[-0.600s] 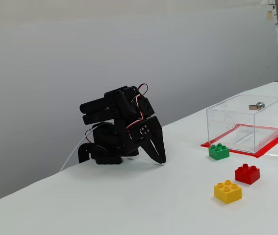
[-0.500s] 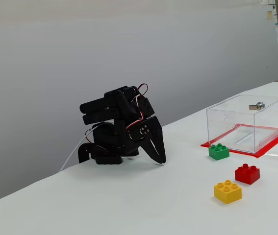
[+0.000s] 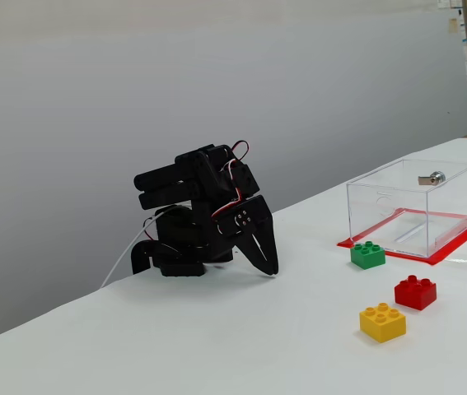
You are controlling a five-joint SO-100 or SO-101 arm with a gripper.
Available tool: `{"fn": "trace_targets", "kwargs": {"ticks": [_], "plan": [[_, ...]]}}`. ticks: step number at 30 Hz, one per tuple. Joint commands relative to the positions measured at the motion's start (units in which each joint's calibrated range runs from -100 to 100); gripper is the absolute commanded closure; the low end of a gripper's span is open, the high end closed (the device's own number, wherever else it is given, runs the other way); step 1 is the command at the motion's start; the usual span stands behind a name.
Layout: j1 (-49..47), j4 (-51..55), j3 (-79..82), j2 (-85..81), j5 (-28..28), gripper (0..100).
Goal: Pick the red lego brick and place it into the transparent box
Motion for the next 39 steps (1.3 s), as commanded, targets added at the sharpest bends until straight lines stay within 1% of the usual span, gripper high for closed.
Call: {"fn": "trace_targets", "kwargs": {"ticks": [1,39], "plan": [[-0.02,0.29,-1.33,-0.51,0.2,98],[-0.47,0.21,-1.33,-0.51,0.51,98]]}}
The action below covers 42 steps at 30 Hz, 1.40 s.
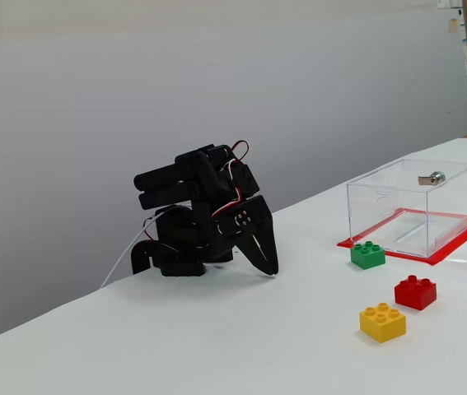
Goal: Pick the red lego brick and place it into the transparent box
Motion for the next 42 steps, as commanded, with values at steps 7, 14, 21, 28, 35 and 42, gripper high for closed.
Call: {"fn": "trace_targets", "kwargs": {"ticks": [7,14,21,28,35,42], "plan": [[-0.54,0.21,-1.33,-0.51,0.17,98],[-0.47,-0.05,-1.33,-0.51,-0.14,98],[0.05,-0.14,-1.33,-0.42,0.17,98],[-0.02,-0.14,-1.43,-0.08,0.17,98],[-0.39,-0.23,-7.39,5.26,0.22,98],[0.13,-12.67,-13.9,20.88,0.27,98]]}}
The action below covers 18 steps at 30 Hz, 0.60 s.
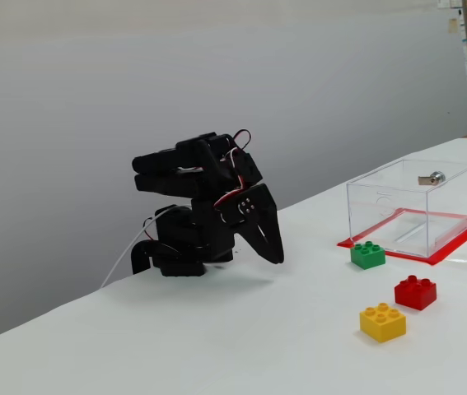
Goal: Pick the red lego brick and place it into the transparent box
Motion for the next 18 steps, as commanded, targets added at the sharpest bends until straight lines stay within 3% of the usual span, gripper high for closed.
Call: {"fn": "trace_targets", "kwargs": {"ticks": [1,7,18], "plan": [[0.05,-6.53,-5.54,7.94,0.23,98],[-0.17,-15.24,-12.68,18.81,0.23,98],[-6.01,-14.98,-33.21,35.52,0.28,98]]}}
